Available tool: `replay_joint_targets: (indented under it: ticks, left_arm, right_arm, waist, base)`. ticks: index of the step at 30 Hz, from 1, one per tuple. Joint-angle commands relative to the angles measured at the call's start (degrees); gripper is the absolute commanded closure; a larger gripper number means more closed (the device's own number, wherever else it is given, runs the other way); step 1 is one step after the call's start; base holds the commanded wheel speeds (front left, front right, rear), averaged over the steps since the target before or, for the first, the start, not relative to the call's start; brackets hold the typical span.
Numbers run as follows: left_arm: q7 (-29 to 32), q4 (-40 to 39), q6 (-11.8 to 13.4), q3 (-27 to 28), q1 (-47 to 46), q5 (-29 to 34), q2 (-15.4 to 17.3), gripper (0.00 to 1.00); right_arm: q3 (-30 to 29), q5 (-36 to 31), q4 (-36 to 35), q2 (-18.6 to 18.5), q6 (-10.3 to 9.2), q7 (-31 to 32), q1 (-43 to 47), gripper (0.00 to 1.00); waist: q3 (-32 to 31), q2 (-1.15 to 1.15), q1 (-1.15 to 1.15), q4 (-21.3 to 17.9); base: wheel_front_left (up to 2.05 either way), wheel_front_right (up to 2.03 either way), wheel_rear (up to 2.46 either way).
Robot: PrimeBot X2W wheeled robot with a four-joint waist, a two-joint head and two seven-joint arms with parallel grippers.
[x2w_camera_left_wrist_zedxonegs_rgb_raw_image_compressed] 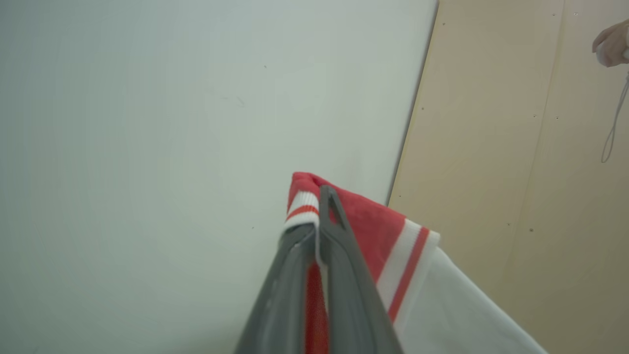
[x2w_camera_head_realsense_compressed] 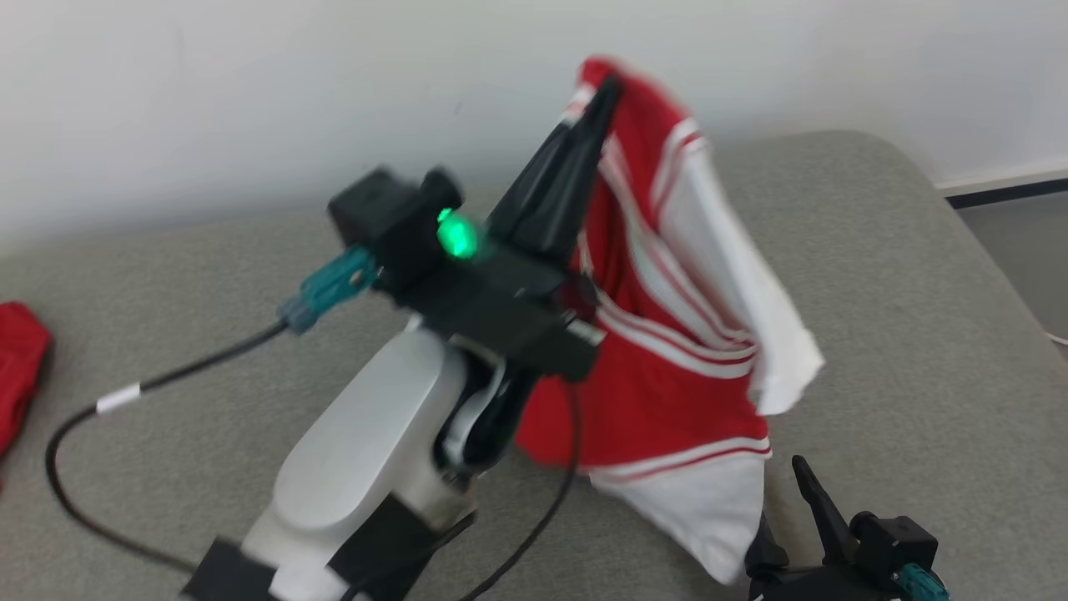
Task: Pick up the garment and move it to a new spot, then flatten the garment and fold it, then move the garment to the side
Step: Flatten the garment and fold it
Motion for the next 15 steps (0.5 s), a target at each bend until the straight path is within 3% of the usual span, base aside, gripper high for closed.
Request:
replay_joint_targets:
  ticks: [1,8,15]
  left_arm:
    - [-0.18,0.93,0.66,1.71,4.12,1.34,1.96,1.00]
    - [-0.18,4.44,2.27,8.09,19.76,-0.55,8.63,1.00]
    - [-0.19,6.22,2.66,12.87,27.97,-3.81,11.43,1.00]
  right_arm:
    - [0.02,0.25,-0.17,0.11,0.20,-0.08,-0.15,0.00]
    - [-0.71,-0.35,-0.52,0.09,0.20,-0.08,-0.44,0.00]
    - [-0.47,-0.72,-0.58,0.10,0.20,-0.08,-0.76,0.00]
  waist:
    - [1.29,0.00,0.00,2.64]
    - [2.03,0.00,0.00,7.22]
    - [2.06,0.00,0.00,9.98]
  base:
    - [0.00,0.00,0.00]
    - [0.00,0.00,0.00]
    - [0.00,0.00,0.00]
